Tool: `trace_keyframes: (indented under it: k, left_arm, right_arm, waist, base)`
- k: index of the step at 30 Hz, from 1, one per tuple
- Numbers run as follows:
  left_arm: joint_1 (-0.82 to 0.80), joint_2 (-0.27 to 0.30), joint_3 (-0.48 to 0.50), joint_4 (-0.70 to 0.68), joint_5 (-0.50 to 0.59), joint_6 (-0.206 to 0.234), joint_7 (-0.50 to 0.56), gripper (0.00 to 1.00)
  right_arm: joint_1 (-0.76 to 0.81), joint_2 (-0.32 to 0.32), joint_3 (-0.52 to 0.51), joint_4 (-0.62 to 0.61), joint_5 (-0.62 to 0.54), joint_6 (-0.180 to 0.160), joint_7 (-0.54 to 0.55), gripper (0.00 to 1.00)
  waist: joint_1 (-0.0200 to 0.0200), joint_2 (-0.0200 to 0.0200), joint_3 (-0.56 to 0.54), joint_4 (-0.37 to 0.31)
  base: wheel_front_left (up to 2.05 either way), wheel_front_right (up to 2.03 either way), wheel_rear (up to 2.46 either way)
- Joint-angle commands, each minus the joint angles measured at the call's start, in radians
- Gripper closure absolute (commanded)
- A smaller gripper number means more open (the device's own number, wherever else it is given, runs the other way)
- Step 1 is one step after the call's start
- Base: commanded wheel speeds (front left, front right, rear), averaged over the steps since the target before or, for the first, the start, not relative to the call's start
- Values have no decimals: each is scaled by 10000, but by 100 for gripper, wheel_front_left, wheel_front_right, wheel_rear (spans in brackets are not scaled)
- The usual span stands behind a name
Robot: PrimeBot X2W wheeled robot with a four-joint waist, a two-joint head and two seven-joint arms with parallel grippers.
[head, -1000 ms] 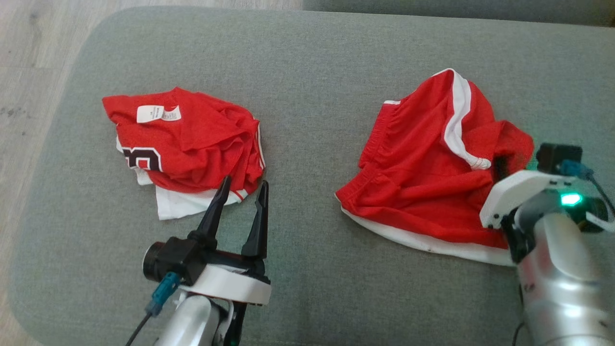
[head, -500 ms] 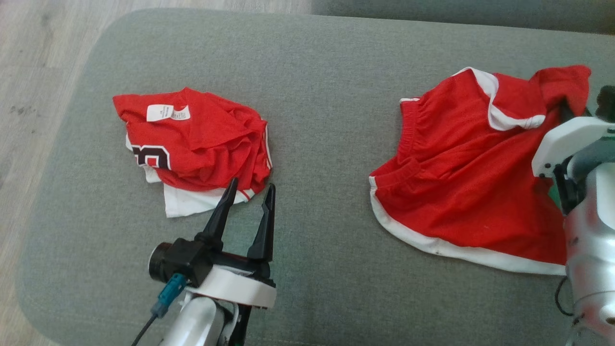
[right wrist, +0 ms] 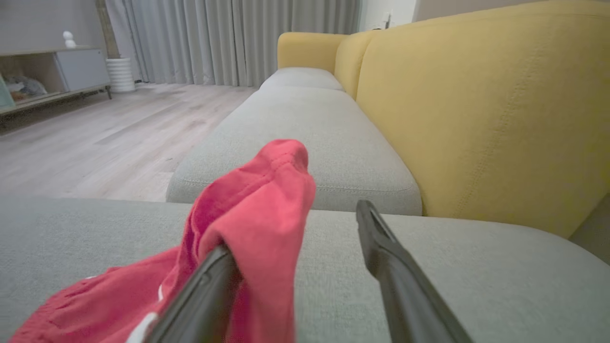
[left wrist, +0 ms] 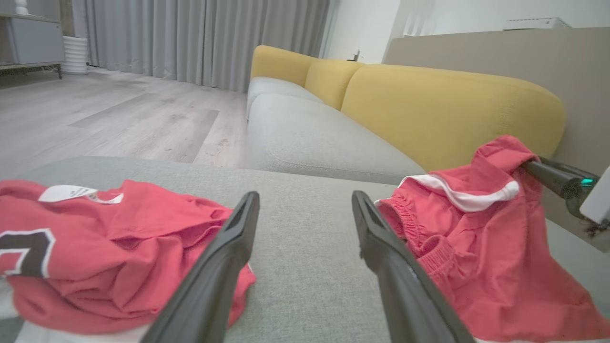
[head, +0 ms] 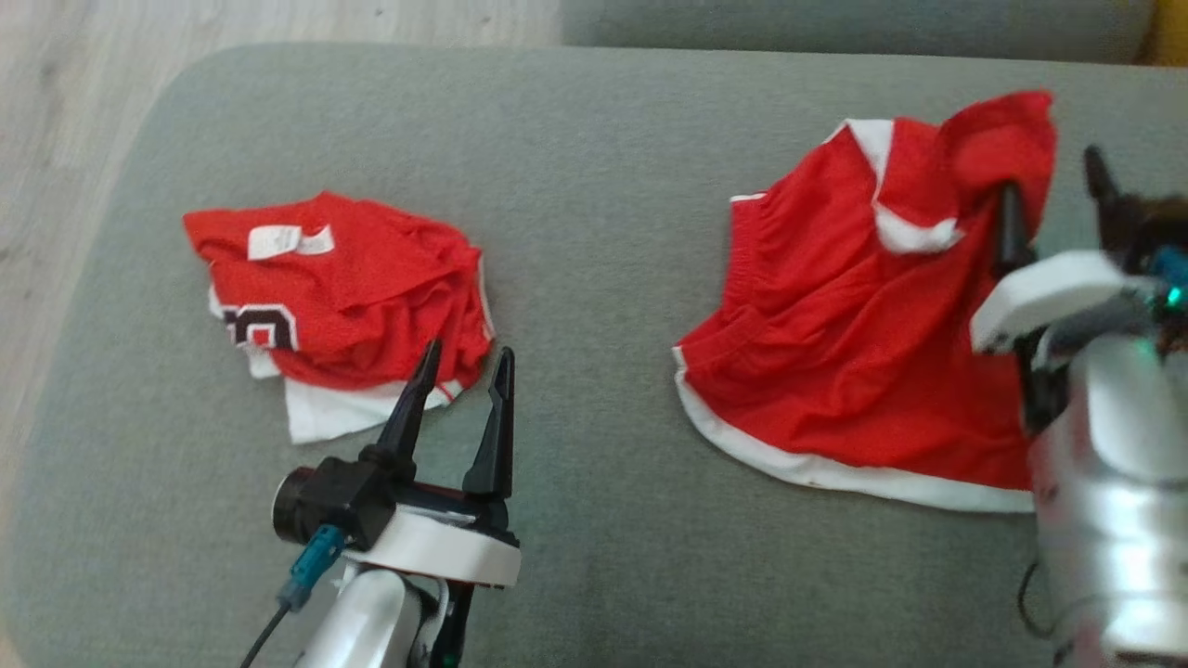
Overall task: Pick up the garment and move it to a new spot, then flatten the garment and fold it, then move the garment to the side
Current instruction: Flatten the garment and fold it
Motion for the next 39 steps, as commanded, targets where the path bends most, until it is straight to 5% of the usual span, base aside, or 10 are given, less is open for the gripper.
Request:
trace_keyframes:
  k: [1,10,17,24,32,39]
  left_arm:
    - [-331,-11,371,-309,87,-1,-95,0]
    - [-193,54,629,-155,309,-111,-95,0]
    - [-147,74,632,-5,582,-142,-95,0]
    - [-188,44,569,38,629,-212,-95,0]
    - [-320,21,482,115,637,-273,-95,0]
    - [-309,17,567,137,673,-294,-95,0]
  right_arm:
    - [284,136,375,-530,288,65,-165,0]
    - [3731,269,2548,-3624,3081,65,-245,0]
    - [5620,271,3183,-4801,3605,65,-230,0]
    - [5614,272,2669,-4830,3547,65,246,0]
    - [5210,273,1285,-3505,3189,65,1170,0]
    - [5406,273,1349,-2807,3158,65,1389,0]
  waist:
    - [0,0,-230,-306]
    - [0,0,-721,-1294]
    - [0,0,-766,-1642]
    - [0,0,-606,-1658]
    - [0,0,-355,-1325]
    - [0,0,-344,-1281]
  base:
    - [0,0,0]
    - [0,0,0]
    - [0,0,0]
    - [0,0,0]
    - [0,0,0]
    - [0,0,0]
